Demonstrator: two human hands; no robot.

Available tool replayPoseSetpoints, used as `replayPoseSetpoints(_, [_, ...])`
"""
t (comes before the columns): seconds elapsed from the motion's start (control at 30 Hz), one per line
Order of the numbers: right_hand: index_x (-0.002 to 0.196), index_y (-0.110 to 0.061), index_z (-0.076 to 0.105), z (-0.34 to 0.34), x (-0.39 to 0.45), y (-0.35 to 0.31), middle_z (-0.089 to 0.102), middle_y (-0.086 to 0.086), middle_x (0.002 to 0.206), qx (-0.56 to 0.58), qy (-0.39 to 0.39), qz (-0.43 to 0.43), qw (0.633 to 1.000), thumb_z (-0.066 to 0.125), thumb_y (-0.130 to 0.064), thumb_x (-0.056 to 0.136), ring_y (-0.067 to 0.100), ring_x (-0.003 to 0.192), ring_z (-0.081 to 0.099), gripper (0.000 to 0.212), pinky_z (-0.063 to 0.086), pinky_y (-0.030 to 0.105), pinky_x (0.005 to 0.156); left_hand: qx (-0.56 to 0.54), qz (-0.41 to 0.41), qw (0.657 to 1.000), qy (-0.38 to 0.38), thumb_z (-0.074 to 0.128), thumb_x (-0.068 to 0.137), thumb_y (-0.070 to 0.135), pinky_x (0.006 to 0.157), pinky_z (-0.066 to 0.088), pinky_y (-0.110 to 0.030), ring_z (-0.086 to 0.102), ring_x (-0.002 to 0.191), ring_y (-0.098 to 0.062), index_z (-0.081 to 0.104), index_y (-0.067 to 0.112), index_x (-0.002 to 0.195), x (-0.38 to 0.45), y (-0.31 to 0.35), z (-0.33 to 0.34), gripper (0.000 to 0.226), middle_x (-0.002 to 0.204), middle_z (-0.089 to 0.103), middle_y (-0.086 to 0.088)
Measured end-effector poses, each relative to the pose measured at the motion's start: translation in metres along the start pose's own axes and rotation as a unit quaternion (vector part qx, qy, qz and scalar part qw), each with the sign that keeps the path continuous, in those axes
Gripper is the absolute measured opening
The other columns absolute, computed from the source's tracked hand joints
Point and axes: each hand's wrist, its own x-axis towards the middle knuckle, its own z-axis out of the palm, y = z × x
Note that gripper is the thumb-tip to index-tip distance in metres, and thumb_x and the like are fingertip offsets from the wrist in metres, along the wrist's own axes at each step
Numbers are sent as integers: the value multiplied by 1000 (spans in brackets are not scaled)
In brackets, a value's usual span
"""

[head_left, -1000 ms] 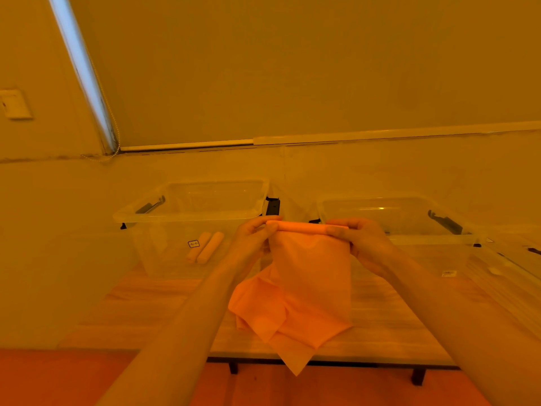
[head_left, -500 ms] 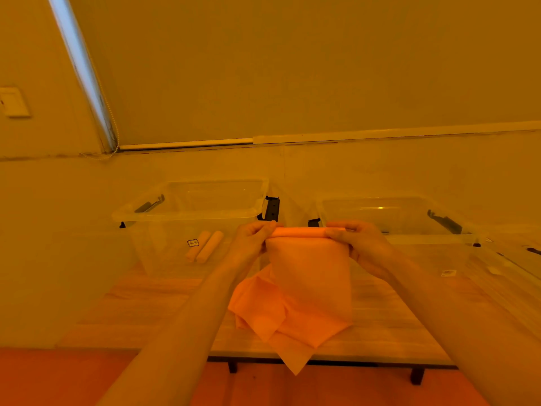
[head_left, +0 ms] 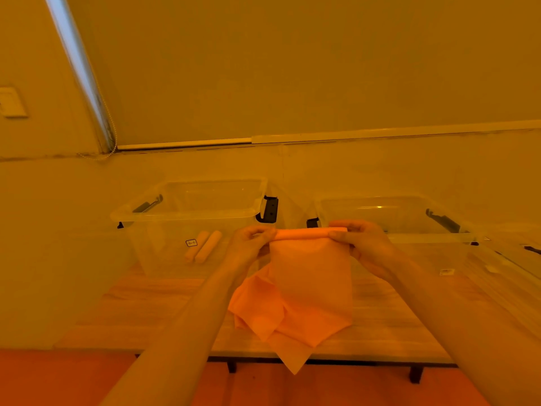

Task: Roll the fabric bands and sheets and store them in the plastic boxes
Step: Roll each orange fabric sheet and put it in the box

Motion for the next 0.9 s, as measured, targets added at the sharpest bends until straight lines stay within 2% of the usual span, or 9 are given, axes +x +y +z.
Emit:
replayPoseSetpoints(0.07, [114, -8, 59, 1, -1, 0, 63, 10, 97, 18, -2, 14, 1000, 63, 3, 84, 20, 85, 62, 32, 55, 34, 79, -5, 6, 1000, 6, 67, 86, 19, 85, 56, -34, 65, 98, -23, 69, 21, 100, 0, 0, -1, 15, 108, 67, -7])
replayPoseSetpoints(0.17, [110, -8, 63, 0, -1, 2, 65, 10, 98, -15, 1, 25, 1000, 68, -2, 82, 19, 86, 64, 28, 57, 30, 72, -3, 13, 1000, -1, 70, 84, 19, 87, 56, -36, 65, 100, -22, 69, 23, 106, 0, -1, -2, 22, 109, 67, -4])
replayPoseSetpoints(0.3, [107, -7, 65, 0, -1, 2, 66, 8, 96, -30, 1, 13, 999, 67, -4, 83, 21, 86, 64, 25, 55, 34, 79, -24, -6, 999, -41, 60, 91, 21, 76, 55, -25, 64, 101, -21, 65, 13, 114, -4, 1, 0, 25, 112, 65, -8])
replayPoseSetpoints(0.4, [108, -9, 64, 1, -2, 0, 65, 8, 97, -29, -7, 1, 1000, 66, -4, 84, 20, 84, 65, 24, 57, 30, 72, 5, 4, 999, -50, 55, 94, 25, 78, 53, -26, 61, 105, -23, 62, 14, 113, -5, 0, 1, 23, 115, 62, -8])
replayPoseSetpoints(0.57, [112, -6, 64, -2, 2, 3, 63, 12, 105, -31, 5, 13, 999, 69, -8, 81, 24, 94, 64, 31, 57, 32, 74, 17, 34, 999, -27, 59, 91, 23, 74, 54, -25, 63, 101, -20, 64, 16, 111, -4, 1, 0, 22, 115, 63, -7])
replayPoseSetpoints(0.73, [107, -6, 66, -5, 1, 6, 66, 12, 103, -30, 17, 28, 999, 72, -6, 79, 23, 90, 67, 29, 57, 28, 64, -25, 39, 999, -21, 65, 88, 15, 71, 56, -23, 65, 95, -18, 69, 20, 106, -5, 3, -3, 20, 108, 66, -5])
replayPoseSetpoints(0.9, [104, -7, 66, -6, 1, 6, 65, 12, 105, -37, 18, 9, 999, 69, -6, 81, 25, 94, 66, 24, 57, 30, 73, -37, 20, 999, -24, 64, 86, 13, 75, 56, -26, 65, 95, -18, 69, 24, 105, -7, 5, -2, 21, 105, 67, -1])
